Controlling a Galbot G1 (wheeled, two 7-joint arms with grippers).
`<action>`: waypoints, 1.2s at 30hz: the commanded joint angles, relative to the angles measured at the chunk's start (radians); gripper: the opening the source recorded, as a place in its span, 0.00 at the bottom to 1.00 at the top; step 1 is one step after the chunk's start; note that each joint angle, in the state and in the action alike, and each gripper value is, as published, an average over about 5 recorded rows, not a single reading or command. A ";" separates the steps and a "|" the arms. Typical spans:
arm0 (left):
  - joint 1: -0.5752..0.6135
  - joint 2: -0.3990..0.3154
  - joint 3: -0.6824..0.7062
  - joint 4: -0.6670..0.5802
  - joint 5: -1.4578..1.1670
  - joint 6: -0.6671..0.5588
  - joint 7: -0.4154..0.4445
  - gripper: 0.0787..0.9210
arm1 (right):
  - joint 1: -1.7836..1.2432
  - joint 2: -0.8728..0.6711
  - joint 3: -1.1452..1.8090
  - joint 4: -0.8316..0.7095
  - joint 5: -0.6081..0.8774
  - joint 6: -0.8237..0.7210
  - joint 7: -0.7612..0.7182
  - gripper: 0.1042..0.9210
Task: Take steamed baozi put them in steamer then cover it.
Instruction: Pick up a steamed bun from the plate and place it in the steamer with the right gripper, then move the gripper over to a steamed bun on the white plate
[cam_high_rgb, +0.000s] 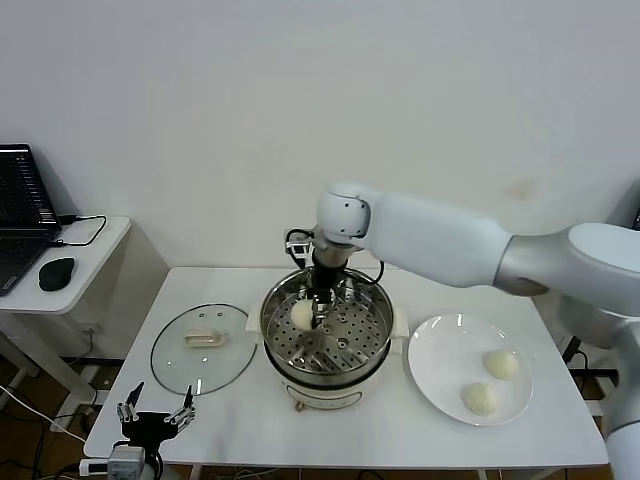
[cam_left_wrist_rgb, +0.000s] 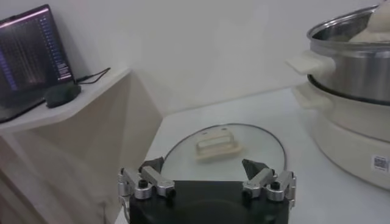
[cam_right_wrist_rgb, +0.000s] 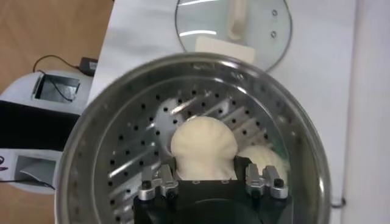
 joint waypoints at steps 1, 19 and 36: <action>-0.002 0.001 0.001 0.004 -0.001 0.000 0.000 0.88 | -0.043 0.071 0.005 -0.079 -0.013 -0.005 0.009 0.59; -0.005 -0.010 0.009 0.014 0.003 0.000 -0.001 0.88 | -0.033 0.011 0.035 -0.019 -0.025 -0.011 0.018 0.82; 0.030 -0.014 0.028 0.003 0.013 0.016 0.017 0.88 | 0.109 -0.658 0.175 0.459 -0.109 0.157 -0.139 0.88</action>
